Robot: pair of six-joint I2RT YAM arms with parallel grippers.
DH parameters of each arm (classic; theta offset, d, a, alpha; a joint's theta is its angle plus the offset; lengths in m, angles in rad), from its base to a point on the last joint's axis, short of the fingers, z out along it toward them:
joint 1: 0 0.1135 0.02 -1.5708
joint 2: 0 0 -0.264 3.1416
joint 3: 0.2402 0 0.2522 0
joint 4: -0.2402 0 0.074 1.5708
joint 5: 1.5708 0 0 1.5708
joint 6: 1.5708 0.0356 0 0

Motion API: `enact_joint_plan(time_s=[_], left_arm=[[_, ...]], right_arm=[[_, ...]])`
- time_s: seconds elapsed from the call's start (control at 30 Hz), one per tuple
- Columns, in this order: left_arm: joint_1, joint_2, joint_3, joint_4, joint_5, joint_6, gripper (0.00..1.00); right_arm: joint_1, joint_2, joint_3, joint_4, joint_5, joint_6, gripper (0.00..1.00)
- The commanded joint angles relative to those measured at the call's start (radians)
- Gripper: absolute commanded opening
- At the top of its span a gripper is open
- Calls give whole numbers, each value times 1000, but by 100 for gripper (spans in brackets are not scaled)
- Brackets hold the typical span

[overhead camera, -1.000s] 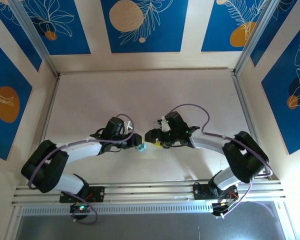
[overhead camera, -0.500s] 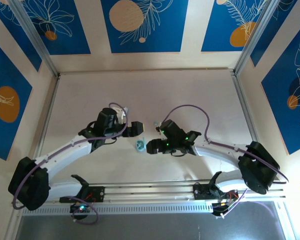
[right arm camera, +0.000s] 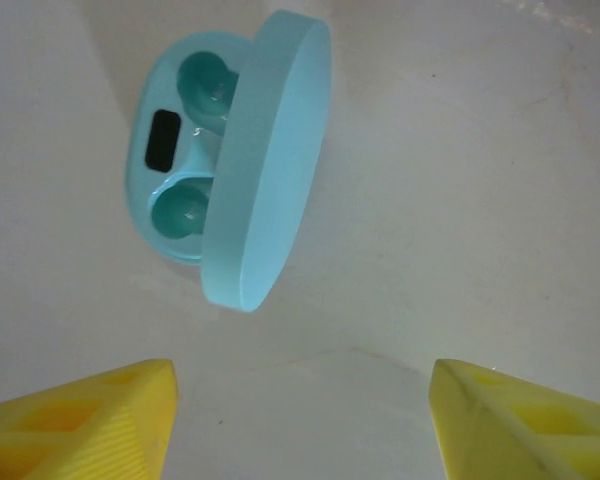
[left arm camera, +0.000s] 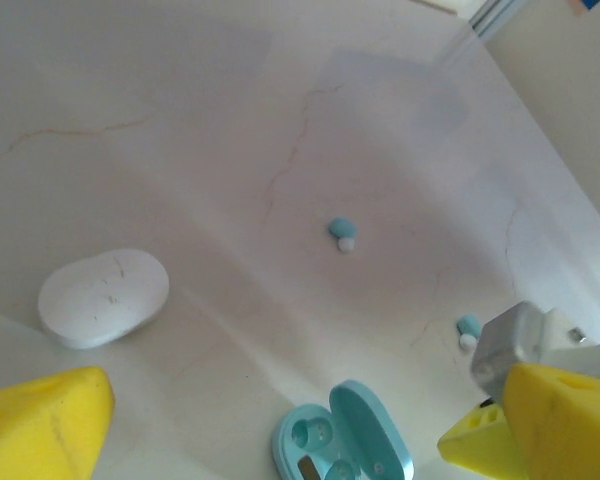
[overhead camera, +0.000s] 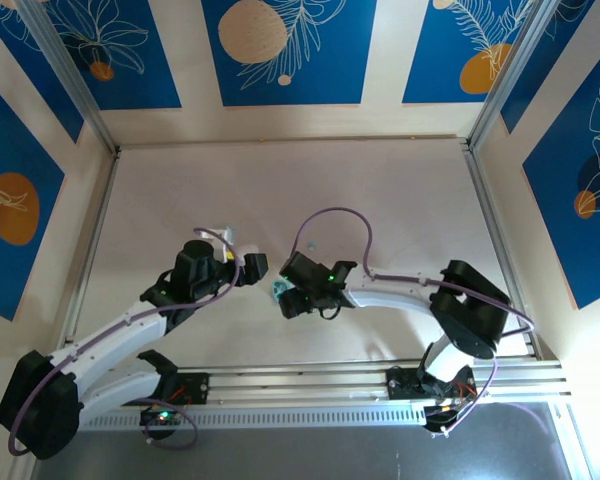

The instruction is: Insert the wireless bluetooth earbuds into the charging case

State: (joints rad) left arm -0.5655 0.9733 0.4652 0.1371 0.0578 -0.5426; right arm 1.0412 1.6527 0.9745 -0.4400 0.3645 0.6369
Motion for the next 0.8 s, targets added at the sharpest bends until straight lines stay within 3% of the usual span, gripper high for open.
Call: enact_joint_plan(time_s=[0.0, 0.3, 0.77], left_arm=[[10, 1, -4, 47, -11, 9, 100], [10, 11, -5, 59, 11, -7, 100], [11, 15, -7, 65, 19, -19, 100]], right_arm=[[13, 34, 52, -82, 100, 2, 66], [6, 78, 99, -147, 168, 10, 63], [-51, 84, 113, -131, 142, -6, 63]])
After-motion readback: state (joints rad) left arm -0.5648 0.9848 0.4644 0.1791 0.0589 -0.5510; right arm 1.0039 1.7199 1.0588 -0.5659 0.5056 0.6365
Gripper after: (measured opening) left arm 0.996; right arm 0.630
